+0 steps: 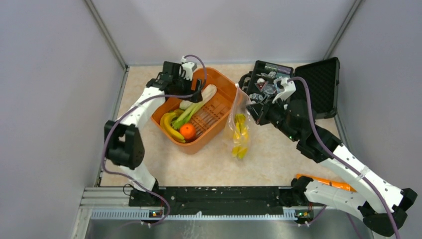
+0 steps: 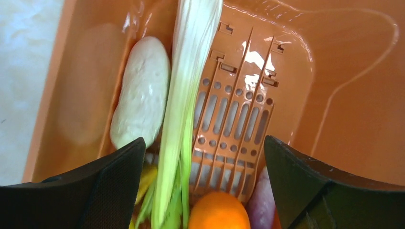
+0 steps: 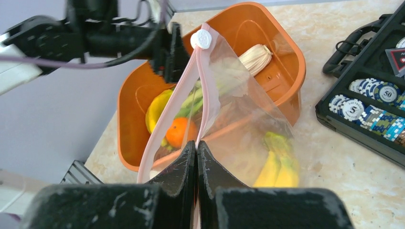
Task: Place the food in the zip-top bag and seal the zipper
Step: Pick up the fake vegetable from the bin.
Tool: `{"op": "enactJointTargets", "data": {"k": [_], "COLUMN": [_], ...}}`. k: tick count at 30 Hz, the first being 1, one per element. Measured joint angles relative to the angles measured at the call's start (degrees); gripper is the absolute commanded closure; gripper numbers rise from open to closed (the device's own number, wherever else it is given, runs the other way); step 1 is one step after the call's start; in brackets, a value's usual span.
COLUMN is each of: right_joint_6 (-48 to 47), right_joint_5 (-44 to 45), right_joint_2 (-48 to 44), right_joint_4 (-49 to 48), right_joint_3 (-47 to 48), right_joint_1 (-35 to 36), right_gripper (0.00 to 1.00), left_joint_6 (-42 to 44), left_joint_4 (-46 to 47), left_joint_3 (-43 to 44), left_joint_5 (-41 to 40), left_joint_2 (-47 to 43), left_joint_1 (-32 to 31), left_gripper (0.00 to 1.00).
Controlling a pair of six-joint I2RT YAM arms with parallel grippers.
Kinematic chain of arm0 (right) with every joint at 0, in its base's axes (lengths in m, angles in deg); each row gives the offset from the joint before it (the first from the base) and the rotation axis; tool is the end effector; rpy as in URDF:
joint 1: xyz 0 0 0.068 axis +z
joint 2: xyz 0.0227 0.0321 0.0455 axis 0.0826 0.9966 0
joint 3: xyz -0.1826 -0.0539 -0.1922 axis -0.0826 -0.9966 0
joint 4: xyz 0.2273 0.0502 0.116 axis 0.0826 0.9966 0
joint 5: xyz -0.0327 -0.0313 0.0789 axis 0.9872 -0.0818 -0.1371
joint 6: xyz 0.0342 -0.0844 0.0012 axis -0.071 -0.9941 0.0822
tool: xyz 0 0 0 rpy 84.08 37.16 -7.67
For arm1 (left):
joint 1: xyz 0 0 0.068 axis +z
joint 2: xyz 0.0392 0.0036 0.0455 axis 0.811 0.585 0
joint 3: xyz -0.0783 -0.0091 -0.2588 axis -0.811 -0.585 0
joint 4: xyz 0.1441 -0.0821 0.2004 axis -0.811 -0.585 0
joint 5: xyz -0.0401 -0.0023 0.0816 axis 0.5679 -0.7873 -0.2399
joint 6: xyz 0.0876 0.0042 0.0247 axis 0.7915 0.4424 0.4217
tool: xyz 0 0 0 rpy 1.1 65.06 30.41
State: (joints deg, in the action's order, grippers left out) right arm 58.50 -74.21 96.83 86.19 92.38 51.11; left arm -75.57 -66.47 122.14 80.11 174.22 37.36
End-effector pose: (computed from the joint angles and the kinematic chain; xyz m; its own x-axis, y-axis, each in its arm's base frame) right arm 0.1723 0.1582 0.3882 -0.3713 0.3023 -0.8779 -0.4570 0.7636 0.4562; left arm 0.3722 -0.1359 0.2761 -0.6492 0.1894 -0.7367 0.4671 0.8636 -0.1896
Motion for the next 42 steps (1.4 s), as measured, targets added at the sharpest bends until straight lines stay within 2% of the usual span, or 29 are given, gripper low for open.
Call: {"op": "enactJointTargets", "data": {"k": [4, 7, 16, 23, 28, 30, 33, 35, 37, 40, 42], "right_joint_6": [0.09, 0.07, 0.09, 0.11, 0.11, 0.13, 0.13, 0.13, 0.15, 0.50, 0.66], "right_joint_5": [-0.46, -0.50, -0.37, -0.37, -0.63, -0.81, -1.07, -1.22, -1.36, -1.51, -1.66], "right_joint_2": [0.04, 0.02, -0.07, -0.07, 0.15, 0.44, 0.72, 0.76, 0.76, 0.76, 0.76], "right_joint_4": [-0.33, -0.35, -0.35, -0.37, -0.63, -0.72, -0.94, -1.11, -1.22, -1.53, -1.62], "right_joint_3": [-0.35, -0.35, -0.35, -0.35, -0.35, -0.35, -0.35, -0.35, -0.35, -0.35, -0.35], "right_joint_1": [0.00, 0.00, 0.00, 0.00, 0.00, 0.00, 0.00, 0.00, 0.00, 0.00, 0.00], "right_gripper": [1.00, 1.00, 1.00, 1.00, 1.00, 1.00, 1.00, 1.00, 1.00, 1.00, 1.00], "left_joint_6": [3.08, 5.42, 9.14, 7.58, 6.29, 6.27, 6.25, 6.25, 6.16, 5.35, 4.87], "left_joint_4": [-3.39, -4.61, -7.30, -6.51, -7.67, -8.22, -8.11, -8.02, -8.07, -7.89, -7.61], "left_joint_3": [9.14, 12.72, 11.91, 4.55, 3.98, 4.26, 4.35, 4.39, 4.79, 5.35, 5.35], "left_joint_5": [5.03, 5.75, 3.43, 3.54, 0.90, 0.55, -0.37, -1.20, -2.78, -5.16, -6.32], "left_joint_2": [11.91, 16.11, 18.27, 17.86, 17.92, 18.45, 19.43, 19.91, 20.41, 21.27, 21.24], "left_joint_1": [0.61, 0.28, 0.15, -0.31, -0.46, -0.57, -1.16, -1.73, -2.27, -2.40, -2.25], "left_gripper": [0.12, 0.12, 0.22, 0.17, 0.18, 0.23, 0.24, 0.32, 0.46, 0.71, 0.81]}}
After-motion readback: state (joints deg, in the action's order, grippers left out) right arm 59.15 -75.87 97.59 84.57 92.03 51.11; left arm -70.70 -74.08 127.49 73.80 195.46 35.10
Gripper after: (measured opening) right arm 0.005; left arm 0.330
